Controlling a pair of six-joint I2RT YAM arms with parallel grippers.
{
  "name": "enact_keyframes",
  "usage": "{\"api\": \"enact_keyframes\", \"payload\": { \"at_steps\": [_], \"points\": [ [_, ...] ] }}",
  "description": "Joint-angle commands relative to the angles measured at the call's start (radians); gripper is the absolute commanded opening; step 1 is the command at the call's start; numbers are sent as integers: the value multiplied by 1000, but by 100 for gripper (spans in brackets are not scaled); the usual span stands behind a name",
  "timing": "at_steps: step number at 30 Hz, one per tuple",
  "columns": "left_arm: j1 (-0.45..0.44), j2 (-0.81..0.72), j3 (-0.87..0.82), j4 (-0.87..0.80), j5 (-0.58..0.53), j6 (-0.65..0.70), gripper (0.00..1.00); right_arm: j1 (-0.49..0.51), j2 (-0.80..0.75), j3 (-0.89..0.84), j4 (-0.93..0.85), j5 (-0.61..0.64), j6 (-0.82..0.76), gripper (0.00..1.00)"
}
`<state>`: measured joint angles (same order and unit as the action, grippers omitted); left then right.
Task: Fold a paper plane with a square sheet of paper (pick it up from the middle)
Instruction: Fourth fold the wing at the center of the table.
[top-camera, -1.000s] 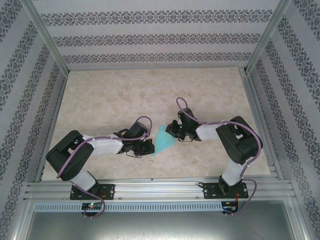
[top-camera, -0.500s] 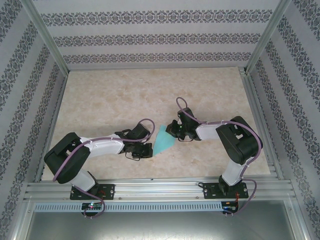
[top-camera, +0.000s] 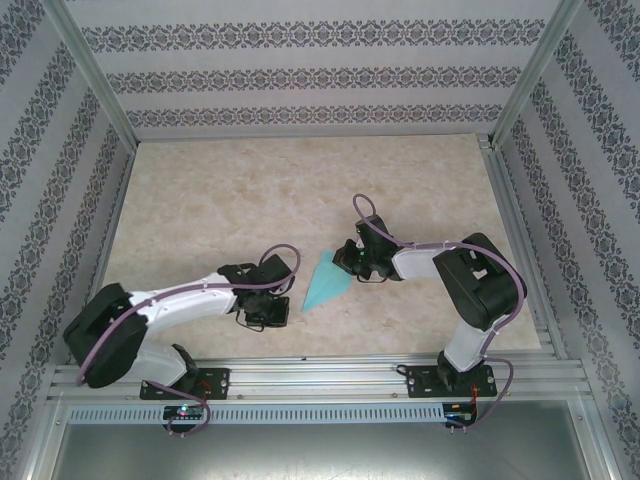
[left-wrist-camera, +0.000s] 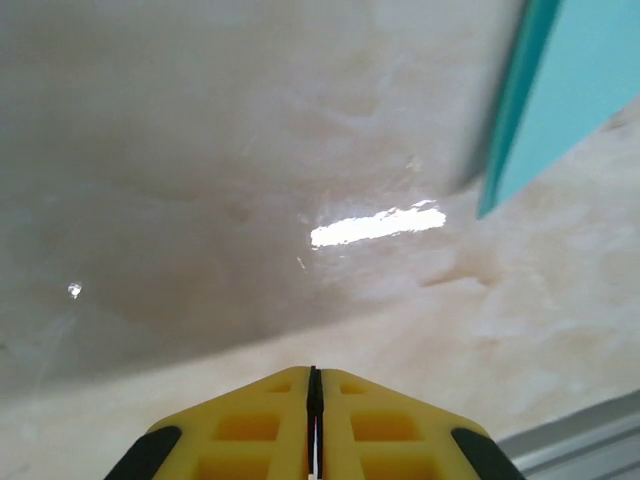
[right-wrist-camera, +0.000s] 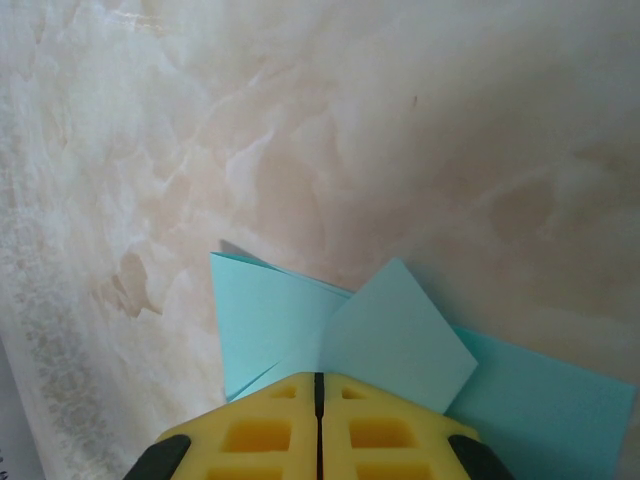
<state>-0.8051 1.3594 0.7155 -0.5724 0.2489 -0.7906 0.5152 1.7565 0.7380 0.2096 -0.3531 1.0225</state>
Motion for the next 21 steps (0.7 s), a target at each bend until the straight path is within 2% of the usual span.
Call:
{"api": "enact_keyframes", "payload": {
  "at_steps": [1, 7, 10, 18, 21],
  "points": [
    [27, -33, 30, 28, -20, -48, 17, 0, 46, -42, -171, 125, -6, 7],
    [49, 134, 160, 262, 121, -91, 18, 2, 51, -48, -151, 122, 2, 7],
    [49, 222, 200, 349, 130, -114, 17, 3, 59, -45, -138, 114, 9, 7],
    [70, 404, 172, 585, 172, -203, 17, 8, 59, -42, -138, 114, 13, 7],
    [70, 427, 152, 566, 166, -217, 18, 8, 61, -43, -137, 113, 12, 7]
  ]
}}
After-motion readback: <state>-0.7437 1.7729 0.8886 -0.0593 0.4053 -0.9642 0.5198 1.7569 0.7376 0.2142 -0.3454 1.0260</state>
